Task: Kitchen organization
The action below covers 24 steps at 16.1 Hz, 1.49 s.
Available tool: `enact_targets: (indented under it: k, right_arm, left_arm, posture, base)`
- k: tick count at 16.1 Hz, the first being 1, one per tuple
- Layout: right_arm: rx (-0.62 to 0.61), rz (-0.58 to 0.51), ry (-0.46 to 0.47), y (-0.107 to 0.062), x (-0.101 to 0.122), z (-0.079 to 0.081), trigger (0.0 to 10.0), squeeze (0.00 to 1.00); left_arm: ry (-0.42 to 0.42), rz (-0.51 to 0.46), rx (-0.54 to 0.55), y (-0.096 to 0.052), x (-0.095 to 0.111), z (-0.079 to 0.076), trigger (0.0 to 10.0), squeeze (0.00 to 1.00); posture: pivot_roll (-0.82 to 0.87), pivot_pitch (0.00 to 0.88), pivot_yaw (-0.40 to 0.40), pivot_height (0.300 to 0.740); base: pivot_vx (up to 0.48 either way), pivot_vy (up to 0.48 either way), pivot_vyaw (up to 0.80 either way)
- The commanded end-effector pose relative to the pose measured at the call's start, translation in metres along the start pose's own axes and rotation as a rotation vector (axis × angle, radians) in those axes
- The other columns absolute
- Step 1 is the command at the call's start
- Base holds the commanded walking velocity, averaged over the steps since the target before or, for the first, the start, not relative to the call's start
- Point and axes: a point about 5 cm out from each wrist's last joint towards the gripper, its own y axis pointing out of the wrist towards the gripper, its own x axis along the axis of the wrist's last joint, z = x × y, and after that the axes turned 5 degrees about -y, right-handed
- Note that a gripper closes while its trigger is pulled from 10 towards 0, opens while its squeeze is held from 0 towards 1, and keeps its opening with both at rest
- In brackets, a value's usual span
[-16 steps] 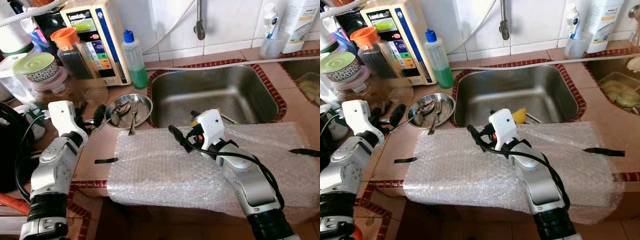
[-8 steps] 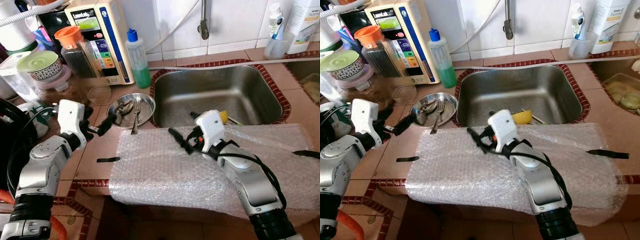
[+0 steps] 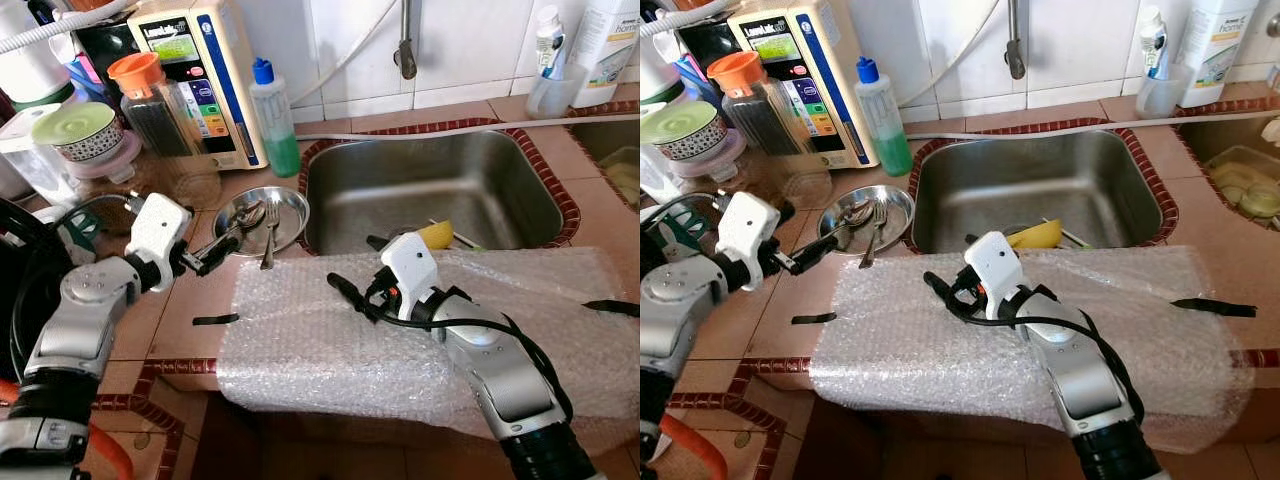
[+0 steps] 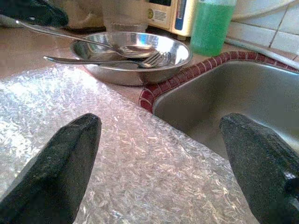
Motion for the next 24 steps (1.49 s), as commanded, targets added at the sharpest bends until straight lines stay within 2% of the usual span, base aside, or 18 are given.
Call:
enact_targets:
  k: [1,7,11,18,19,20,24]
  right_arm:
    - [0.024,-0.025,-0.021,0.002,0.008,0.006,10.0,0.00]
    - [0.054,-0.012,-0.043,-0.001,0.007,0.009,10.0,0.00]
    - [0.067,-0.009,-0.052,0.000,0.006,0.012,10.0,0.00]
    - [0.072,-0.011,-0.064,0.000,0.008,0.013,10.0,0.00]
    - [0.071,-0.012,-0.066,0.001,0.008,0.013,10.0,0.00]
    - [0.071,-0.011,-0.068,0.000,0.008,0.013,10.0,0.00]
    - [0.062,-0.006,-0.070,-0.001,0.007,0.012,10.0,0.00]
  left_arm:
    - [0.043,0.025,0.011,-0.003,0.000,0.008,10.0,0.00]
    - [0.113,0.090,-0.050,-0.005,-0.009,0.009,10.0,0.00]
    - [0.148,0.123,-0.041,-0.006,-0.013,0.012,10.0,0.00]
    - [0.139,0.198,-0.010,-0.009,-0.024,0.018,10.0,0.00]
    - [0.132,0.203,-0.008,-0.009,-0.024,0.019,4.0,0.00]
    - [0.132,0.207,-0.010,-0.009,-0.025,0.019,0.0,0.00]
    - [0.137,0.212,-0.035,-0.005,-0.026,0.015,0.0,0.00]
  posture:
    - [-0.28,0.085,0.209,0.740]
    - [-0.29,0.086,0.208,0.740]
    - [-0.29,0.084,0.206,0.740]
    - [-0.28,0.086,0.208,0.740]
    - [-0.28,0.087,0.209,0.740]
    - [-0.29,0.087,0.211,0.740]
    - [-0.29,0.090,0.213,0.740]
  base:
    - [0.000,0.000,0.00]
    - [0.000,0.000,0.00]
    - [0.000,0.000,0.00]
    - [0.000,0.000,0.00]
    - [0.000,0.000,0.00]
    - [0.000,0.000,0.00]
    - [0.000,0.000,0.00]
